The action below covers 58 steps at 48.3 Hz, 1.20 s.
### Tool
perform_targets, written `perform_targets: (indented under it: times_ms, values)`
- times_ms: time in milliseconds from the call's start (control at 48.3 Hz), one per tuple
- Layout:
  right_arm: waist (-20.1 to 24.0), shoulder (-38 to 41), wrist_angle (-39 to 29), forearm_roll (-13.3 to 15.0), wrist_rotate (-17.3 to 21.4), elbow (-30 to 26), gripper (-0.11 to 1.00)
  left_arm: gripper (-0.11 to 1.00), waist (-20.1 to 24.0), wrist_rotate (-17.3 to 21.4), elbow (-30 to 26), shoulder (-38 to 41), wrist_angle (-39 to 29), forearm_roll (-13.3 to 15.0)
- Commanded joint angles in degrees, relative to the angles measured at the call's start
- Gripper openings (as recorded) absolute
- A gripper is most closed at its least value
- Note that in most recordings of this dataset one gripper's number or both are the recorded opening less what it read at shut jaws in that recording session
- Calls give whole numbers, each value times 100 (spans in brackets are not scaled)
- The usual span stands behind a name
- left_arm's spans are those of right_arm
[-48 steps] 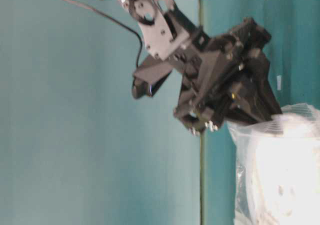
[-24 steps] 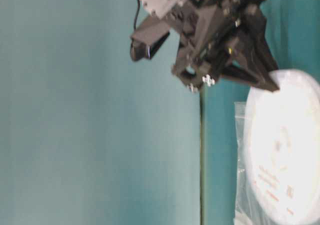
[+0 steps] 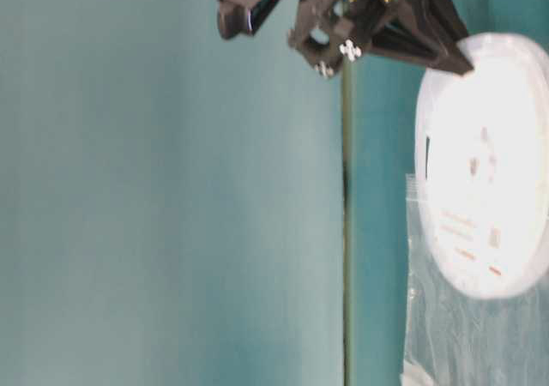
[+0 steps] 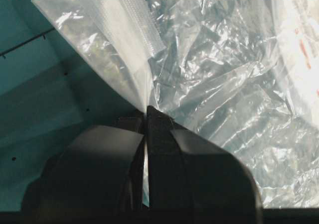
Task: Take out the reel from the clear zip bag.
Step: 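Pull the reel rightward out of the bag while the left gripper holds it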
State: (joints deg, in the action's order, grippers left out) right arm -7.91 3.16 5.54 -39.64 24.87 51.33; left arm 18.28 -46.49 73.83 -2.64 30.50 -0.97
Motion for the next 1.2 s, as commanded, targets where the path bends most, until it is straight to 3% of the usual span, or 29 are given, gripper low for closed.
perform_targets:
  times_ms: [0, 124, 1181]
  values:
    - [-53, -176, 18, -18, 35, 97, 9, -1, -26, 9, -26, 0, -9, -18]
    - [-97, -334, 9, -18, 35, 264, 1, -2, -26, 9, -26, -9, 0, -18]
    - [-369, -1389, -387, -18, 18, 1239, 1, -2, -26, -18, -18, -9, 0, -9]
